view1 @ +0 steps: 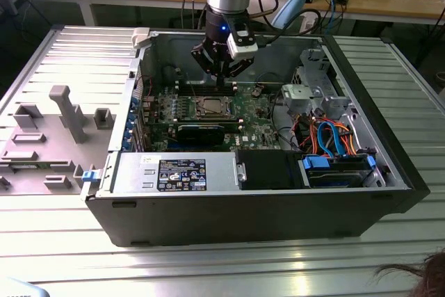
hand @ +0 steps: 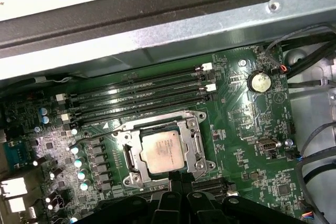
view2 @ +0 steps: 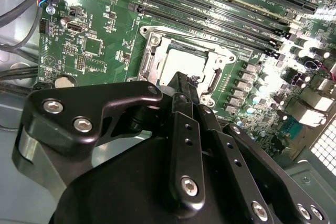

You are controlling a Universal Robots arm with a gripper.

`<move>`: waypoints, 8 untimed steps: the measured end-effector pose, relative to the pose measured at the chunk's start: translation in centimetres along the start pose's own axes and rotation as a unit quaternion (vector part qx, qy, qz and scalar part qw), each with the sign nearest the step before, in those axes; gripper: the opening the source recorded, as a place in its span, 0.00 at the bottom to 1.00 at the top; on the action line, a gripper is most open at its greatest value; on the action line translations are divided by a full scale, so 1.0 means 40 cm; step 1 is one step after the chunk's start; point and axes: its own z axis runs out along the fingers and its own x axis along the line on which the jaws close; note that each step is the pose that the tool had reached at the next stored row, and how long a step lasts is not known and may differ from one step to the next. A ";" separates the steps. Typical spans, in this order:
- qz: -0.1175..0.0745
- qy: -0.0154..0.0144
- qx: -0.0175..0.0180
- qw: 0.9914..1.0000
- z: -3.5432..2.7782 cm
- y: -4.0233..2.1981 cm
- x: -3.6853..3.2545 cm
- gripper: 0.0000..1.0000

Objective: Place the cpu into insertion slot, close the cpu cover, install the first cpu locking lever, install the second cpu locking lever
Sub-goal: 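Install the first cpu locking lever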

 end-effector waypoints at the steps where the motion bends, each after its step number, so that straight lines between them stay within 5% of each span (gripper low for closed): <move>1: -0.001 0.000 0.000 1.000 0.000 0.000 0.000 0.11; 8: -0.006 -0.001 0.000 1.000 0.000 0.000 0.000 0.11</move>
